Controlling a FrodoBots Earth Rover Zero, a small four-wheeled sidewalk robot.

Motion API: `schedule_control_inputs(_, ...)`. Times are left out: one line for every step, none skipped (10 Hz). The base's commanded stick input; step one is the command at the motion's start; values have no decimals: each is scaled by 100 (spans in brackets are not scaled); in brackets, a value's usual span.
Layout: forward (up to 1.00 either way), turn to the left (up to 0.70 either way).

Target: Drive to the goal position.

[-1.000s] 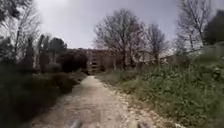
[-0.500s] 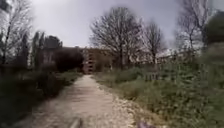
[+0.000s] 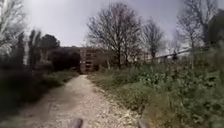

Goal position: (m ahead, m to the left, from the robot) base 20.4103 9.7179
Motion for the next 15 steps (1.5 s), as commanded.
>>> schedule_control_inputs(100, 0)
schedule_control_inputs(100, 4)
schedule_control_inputs(100, 18)
schedule_control_inputs(100, 40)
schedule_control_inputs(100, 40)
schedule_control_inputs(100, 40)
schedule_control_inputs(100, 40)
schedule_control_inputs(100, 9)
schedule_control_inputs(100, 0)
schedule_control_inputs(100, 0)
schedule_control_inputs(100, 0)
schedule_control_inputs(100, 0)
schedule_control_inputs(100, 0)
schedule_control_inputs(100, 0)
schedule_control_inputs(100, 0)
